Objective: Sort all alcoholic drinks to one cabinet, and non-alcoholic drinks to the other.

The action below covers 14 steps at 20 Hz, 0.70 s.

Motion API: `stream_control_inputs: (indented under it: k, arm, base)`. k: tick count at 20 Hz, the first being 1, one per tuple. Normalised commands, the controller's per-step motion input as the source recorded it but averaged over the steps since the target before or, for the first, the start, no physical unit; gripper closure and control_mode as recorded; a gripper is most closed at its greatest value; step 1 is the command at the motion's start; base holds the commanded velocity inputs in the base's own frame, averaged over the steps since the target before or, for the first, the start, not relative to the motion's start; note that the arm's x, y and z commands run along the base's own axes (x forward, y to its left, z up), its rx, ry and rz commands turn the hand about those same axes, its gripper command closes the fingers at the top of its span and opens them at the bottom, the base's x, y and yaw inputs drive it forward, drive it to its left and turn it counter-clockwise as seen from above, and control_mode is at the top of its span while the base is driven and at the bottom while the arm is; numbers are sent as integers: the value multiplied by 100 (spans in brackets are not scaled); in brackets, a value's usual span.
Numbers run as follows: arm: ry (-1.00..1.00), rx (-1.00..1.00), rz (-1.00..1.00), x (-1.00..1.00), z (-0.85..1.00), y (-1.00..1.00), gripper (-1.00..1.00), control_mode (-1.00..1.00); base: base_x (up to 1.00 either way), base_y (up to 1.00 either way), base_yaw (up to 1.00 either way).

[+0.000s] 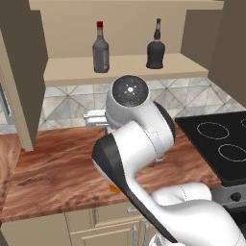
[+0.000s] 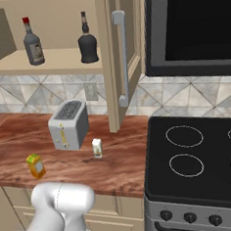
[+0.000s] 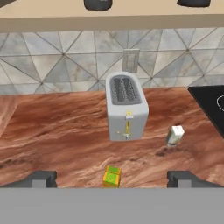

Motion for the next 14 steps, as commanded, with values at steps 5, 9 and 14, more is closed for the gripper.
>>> stream_control_inputs:
  k: [5, 9, 14]
  arm:
    - [11, 4, 4, -13, -31, -2, -100, -100]
    - [7, 4, 1, -15, -36, 0, -100, -100]
    - [7, 5, 0, -15, -34, -2, -100, -100]
  base:
    - [0, 0, 0]
    - [0, 0, 0]
    - [0, 0, 0]
